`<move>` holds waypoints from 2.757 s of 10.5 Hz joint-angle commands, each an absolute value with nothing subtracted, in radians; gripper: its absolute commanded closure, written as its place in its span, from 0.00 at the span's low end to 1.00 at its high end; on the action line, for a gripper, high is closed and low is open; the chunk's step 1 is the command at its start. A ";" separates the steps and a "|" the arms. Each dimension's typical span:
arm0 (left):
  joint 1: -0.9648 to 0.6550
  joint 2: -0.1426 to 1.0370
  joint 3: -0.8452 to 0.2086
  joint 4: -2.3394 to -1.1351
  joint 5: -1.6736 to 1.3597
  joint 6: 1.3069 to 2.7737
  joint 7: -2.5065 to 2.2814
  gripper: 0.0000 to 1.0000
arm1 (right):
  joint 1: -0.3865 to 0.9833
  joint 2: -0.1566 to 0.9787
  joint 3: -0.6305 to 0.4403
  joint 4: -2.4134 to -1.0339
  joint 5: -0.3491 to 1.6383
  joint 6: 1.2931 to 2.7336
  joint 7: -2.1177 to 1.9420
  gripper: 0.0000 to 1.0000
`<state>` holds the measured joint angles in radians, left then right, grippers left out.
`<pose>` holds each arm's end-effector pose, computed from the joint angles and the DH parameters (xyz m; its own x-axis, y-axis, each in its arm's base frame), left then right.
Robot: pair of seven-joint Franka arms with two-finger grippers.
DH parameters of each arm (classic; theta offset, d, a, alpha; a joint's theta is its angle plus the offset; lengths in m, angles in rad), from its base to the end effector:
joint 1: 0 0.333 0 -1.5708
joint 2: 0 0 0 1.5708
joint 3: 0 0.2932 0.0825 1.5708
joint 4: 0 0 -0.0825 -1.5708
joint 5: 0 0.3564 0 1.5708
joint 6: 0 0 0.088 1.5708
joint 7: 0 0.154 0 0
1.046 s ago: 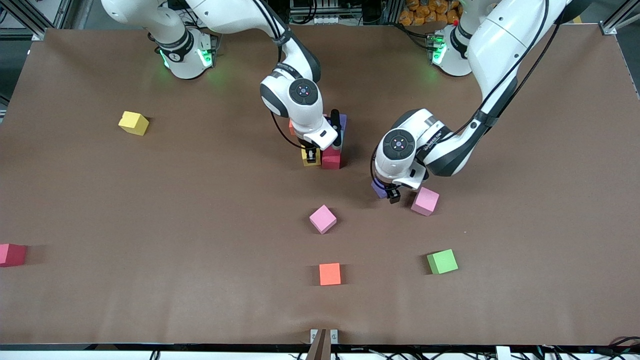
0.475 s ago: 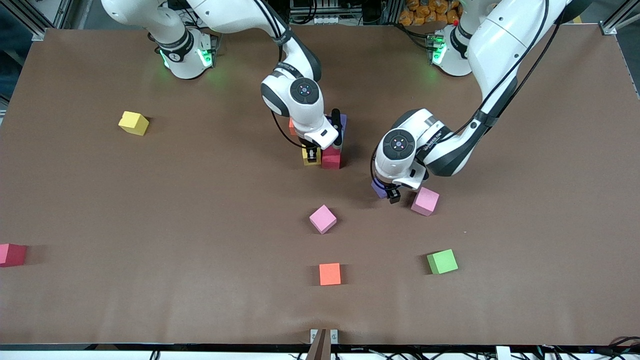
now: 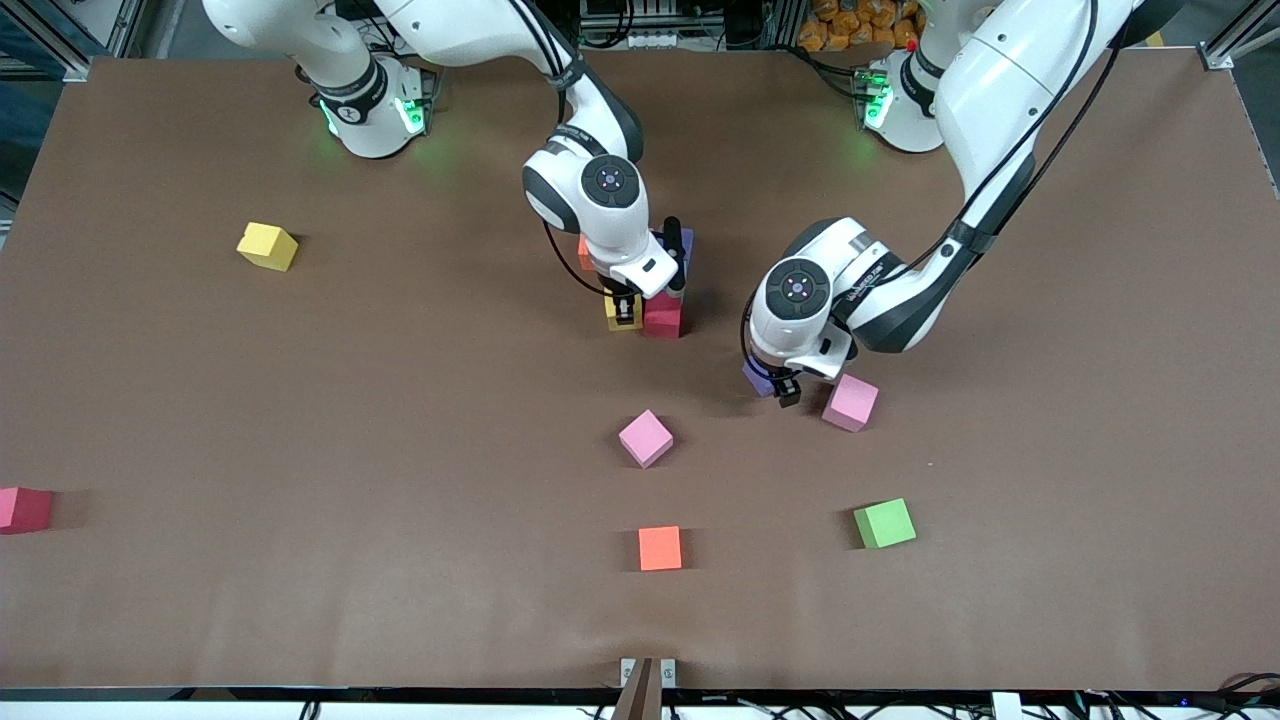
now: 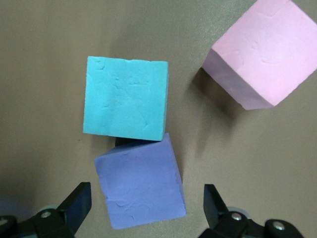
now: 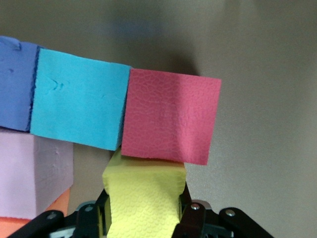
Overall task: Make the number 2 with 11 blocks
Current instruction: 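Press the yellow cube into place with the right gripper while the left holds, then open the right gripper and move it to the pink cube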
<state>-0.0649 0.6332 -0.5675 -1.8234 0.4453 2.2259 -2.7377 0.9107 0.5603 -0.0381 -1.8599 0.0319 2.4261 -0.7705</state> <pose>0.5030 -0.3262 0.1764 -0.3028 0.9489 0.0891 0.9506 0.3074 -0.0430 0.3924 0.4697 0.1711 -0.0542 0.9985 0.0052 0.9985 0.0541 0.0039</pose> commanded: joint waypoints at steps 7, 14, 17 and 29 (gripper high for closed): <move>-0.077 0.626 -0.566 -1.825 0.456 2.221 -2.815 0.00 | 0.928 0.600 -0.067 -1.816 0.031 2.425 -0.764 1.00; -0.083 0.626 -0.566 -1.825 0.457 2.221 -2.815 0.00 | 0.931 0.601 -0.067 -1.818 0.041 2.424 -0.765 0.00; -0.083 0.626 -0.566 -1.825 0.457 2.221 -2.815 0.00 | 0.931 0.600 -0.067 -1.818 0.044 2.422 -0.764 0.00; -0.083 0.626 -0.566 -1.824 0.457 2.221 -2.813 0.00 | 0.925 0.561 -0.142 -1.610 0.071 2.097 -0.770 0.00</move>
<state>-0.0740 0.6332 -0.5675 -1.8232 0.4453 2.2259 -2.7365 0.9147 0.5700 -0.1039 -1.6653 0.0560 2.1603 -0.7698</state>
